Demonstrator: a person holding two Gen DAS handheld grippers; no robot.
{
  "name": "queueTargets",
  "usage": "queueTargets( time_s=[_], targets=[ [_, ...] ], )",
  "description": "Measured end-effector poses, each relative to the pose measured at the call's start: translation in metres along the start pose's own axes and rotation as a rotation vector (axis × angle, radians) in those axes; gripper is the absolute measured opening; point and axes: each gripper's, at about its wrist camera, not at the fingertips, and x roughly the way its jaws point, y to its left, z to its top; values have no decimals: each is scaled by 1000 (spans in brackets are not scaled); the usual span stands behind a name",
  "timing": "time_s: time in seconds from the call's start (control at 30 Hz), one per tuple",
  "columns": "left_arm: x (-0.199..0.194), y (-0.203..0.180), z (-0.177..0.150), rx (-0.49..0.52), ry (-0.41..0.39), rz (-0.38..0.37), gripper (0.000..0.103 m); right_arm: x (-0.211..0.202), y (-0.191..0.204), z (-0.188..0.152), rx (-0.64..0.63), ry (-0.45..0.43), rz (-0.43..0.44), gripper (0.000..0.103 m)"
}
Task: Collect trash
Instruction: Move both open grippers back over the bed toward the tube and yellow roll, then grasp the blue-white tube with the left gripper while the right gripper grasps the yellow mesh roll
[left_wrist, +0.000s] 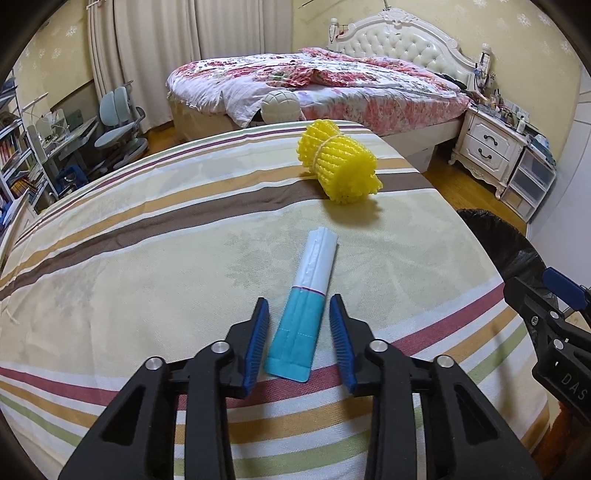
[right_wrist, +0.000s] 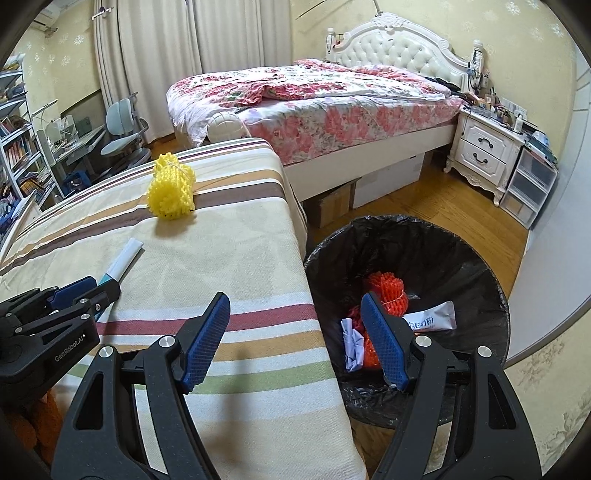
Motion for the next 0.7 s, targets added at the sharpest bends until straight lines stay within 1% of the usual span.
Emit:
queueTargets(
  time_s=[0.07, 0.37, 0.53, 0.7],
  targets=[
    [0, 2, 0, 8, -4, 10, 21, 0, 2, 0, -5, 2, 2, 72],
    [2, 19, 4, -14, -15, 24, 21, 3, 19, 4, -36, 5, 21, 72],
    [6, 38, 9, -44, -14, 49, 21, 8, 33, 8, -59, 14, 50, 72],
    [11, 58, 15, -73, -8, 73, 21, 21, 54, 15, -77, 38, 95, 72]
  ],
)
